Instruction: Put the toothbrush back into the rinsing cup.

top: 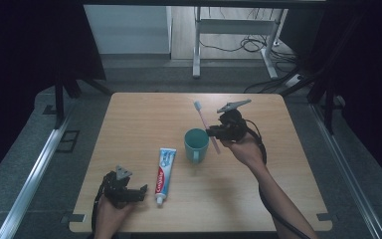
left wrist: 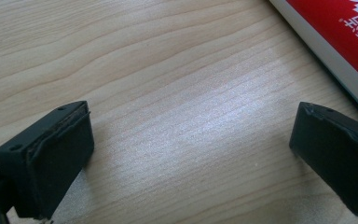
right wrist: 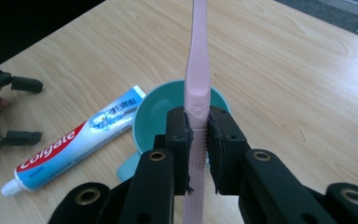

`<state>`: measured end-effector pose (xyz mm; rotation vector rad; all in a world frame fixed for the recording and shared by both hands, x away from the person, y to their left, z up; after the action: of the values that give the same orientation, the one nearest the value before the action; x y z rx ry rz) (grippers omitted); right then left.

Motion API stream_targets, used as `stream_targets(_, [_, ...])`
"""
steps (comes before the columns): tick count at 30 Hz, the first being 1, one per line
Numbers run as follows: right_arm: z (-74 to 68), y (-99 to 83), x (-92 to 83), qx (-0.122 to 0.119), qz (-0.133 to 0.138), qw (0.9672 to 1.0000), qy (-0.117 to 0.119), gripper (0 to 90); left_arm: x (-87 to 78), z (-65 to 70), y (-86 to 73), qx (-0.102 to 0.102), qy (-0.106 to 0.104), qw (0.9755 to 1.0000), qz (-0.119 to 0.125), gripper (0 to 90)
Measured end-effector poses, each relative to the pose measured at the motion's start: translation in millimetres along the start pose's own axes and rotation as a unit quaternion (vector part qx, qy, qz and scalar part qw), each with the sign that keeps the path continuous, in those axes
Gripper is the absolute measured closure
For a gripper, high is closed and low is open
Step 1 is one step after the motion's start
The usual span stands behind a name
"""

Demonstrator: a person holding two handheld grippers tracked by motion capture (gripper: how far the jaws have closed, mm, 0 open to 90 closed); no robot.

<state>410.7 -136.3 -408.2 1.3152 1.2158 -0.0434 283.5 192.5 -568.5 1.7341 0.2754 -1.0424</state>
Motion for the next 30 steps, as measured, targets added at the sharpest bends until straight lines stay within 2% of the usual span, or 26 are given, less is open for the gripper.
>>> stream_targets(11, [-4.6, 16.5, 6.7, 0.0, 0.02, 0.9998, 0.007, 78.6, 0.2, -0.1, 0.1, 0.0, 0.001, 1.0, 0.001, 0.0])
stream_targets(30, [-13.0, 32.2, 17.2, -0.011, 0.037, 0.9992, 0.002, 78.6, 0.3, 0.0, 0.3, 0.001, 0.0, 1.0, 0.001, 0.0])
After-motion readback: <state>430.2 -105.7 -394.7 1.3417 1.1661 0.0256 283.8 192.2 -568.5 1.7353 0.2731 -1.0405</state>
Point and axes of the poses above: each handheld gripper's, and its own axes: x roughly forward along the jaws, y roughly out of its top, z roughly to its right, the point moved 3 cm from there along x, roughly forward along the jaws, and after that the axes turned 9 degrees about x, right-handed, at the moved point
